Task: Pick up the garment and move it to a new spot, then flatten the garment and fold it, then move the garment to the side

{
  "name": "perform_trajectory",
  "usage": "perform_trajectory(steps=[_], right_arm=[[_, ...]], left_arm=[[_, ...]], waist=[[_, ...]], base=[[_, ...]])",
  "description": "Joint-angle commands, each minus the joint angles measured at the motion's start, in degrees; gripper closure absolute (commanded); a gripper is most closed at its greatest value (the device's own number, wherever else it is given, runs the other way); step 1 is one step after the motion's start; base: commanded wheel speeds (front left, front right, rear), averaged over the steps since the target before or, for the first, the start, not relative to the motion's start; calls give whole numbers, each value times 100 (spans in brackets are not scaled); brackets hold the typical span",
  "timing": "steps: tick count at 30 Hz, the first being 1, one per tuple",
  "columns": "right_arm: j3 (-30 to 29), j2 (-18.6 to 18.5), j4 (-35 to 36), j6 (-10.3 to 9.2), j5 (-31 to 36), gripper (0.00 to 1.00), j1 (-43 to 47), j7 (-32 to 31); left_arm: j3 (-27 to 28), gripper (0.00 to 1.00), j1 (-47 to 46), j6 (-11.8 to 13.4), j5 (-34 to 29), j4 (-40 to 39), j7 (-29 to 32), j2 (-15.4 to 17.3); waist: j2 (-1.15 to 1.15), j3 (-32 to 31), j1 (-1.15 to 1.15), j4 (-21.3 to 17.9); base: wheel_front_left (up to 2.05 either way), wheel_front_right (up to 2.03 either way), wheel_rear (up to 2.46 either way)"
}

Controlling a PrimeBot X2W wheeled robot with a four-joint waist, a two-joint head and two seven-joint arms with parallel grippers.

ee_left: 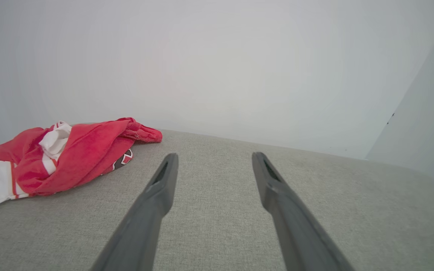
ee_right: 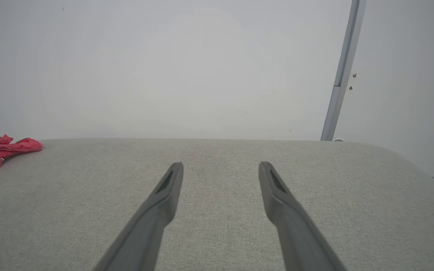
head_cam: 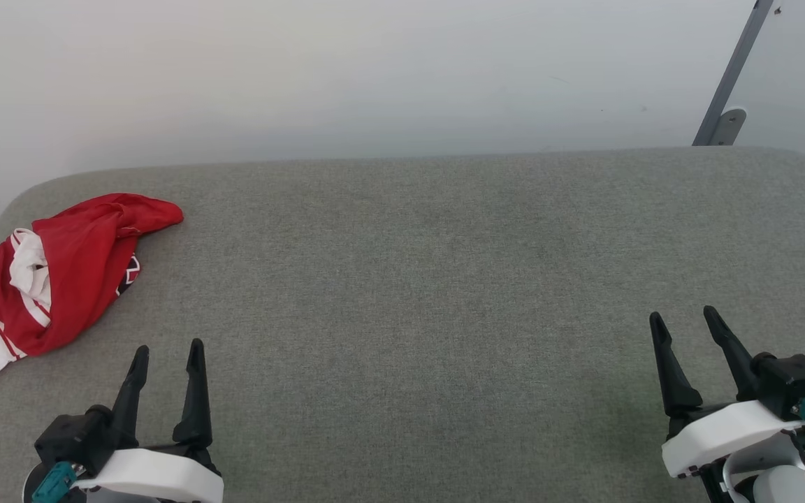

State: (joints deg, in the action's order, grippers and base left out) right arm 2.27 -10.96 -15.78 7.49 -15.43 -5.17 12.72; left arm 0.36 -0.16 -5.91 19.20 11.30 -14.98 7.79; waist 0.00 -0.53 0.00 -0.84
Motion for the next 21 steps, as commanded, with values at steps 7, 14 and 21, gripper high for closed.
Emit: perform_trajectory(steps=[7, 14, 21], right_arm=[[-30, 7, -37, 0, 23, 0, -14, 70], [52, 23, 10, 0, -13, 0, 22, 63], [334, 35, 53, 0, -43, 0, -99, 0]], left_arm=[[52, 0, -3, -46, -39, 50, -30, -19], [168, 0, -48, 42, 26, 111, -28, 0], [368, 0, 8, 221, 130, 46, 35, 64]], waist=[[0, -17, 0, 43], [0, -87, 0, 379], [0, -157, 0, 998]], base=[[0, 0, 0], [0, 0, 0], [0, 0, 0]])
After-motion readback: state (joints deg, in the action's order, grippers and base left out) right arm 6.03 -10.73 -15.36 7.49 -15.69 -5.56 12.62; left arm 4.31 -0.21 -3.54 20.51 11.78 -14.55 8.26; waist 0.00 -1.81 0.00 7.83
